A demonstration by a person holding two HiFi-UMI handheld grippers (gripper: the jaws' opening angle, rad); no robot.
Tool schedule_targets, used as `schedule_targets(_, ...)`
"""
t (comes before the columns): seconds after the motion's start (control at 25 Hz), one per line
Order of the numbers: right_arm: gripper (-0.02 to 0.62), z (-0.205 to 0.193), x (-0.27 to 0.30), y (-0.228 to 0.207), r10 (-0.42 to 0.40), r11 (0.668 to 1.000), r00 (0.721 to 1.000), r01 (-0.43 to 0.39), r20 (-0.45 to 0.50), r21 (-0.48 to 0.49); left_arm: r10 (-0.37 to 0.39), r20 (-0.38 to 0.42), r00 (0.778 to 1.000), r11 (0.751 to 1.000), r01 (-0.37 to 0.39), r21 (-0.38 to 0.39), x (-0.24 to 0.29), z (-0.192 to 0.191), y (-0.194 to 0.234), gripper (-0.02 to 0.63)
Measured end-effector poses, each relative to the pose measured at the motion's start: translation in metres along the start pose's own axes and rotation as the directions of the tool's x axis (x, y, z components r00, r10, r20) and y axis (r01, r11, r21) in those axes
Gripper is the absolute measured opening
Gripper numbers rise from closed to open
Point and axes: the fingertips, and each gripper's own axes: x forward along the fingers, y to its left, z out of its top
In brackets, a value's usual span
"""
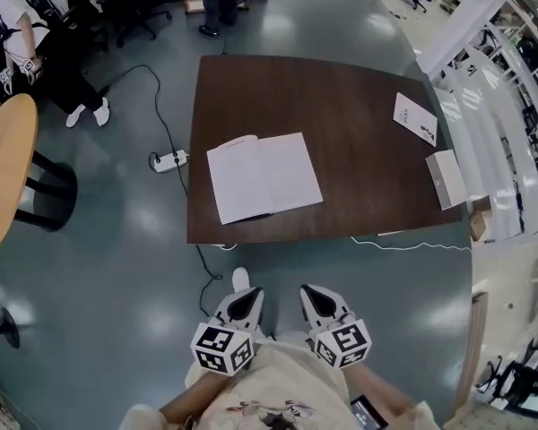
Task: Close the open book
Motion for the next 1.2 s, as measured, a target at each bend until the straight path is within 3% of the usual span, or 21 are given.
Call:
schedule_targets(0.28,0.003,0.043,0.053,-0.022,0.003,0.999,1.000,-0.004,-0.017,-0.041,-0.015,-0.011,1.000,0.999,0.014,-0.034,0.039,0.046,0.041,0.006)
schedule_targets(0.4,0.003,0.050,0.068,-0.033,0.024,0.998,0.999,-0.026,-0.023,-0.058,0.017,0.034,0.999,0.982,-0.011,-0.186,0.058,0.046,0.066,0.006)
schedule_targets(0.64,0.003,0.051,0.094,-0.051,0.094,0.984,0.992,-0.105,-0.081,-0.141,0.084,0.057,0.995,0.896,-0.050,-0.441,0.086,0.033,0.097,0.006)
schedule_targets(0.8,0.003,0.046,0.108,-0.056,0.124,0.972,0.984,-0.146,-0.126,-0.186,0.105,0.097,0.990,0.800,-0.026,-0.599,0.097,0.018,0.111,0.006)
schedule_targets(0.92,0.003,0.043,0.114,-0.064,0.144,0.967,0.979,-0.171,-0.145,-0.188,0.078,0.202,0.976,0.674,0.098,-0.732,0.119,0.007,0.122,0.006)
schedule_targets(1.0,0.003,0.041,0.116,-0.066,0.162,0.963,0.974,-0.191,-0.157,-0.189,0.103,0.260,0.960,0.593,0.151,-0.791,0.131,-0.001,0.132,0.013)
schedule_targets(1.12,0.003,0.038,0.115,-0.069,0.189,0.954,0.966,-0.224,-0.178,-0.198,0.169,0.290,0.942,0.520,0.165,-0.838,0.147,-0.013,0.147,0.088)
schedule_targets(1.2,0.003,0.036,0.115,-0.075,0.200,0.950,0.961,-0.237,-0.190,-0.204,0.210,0.301,0.930,0.479,0.170,-0.861,0.157,-0.021,0.158,0.104)
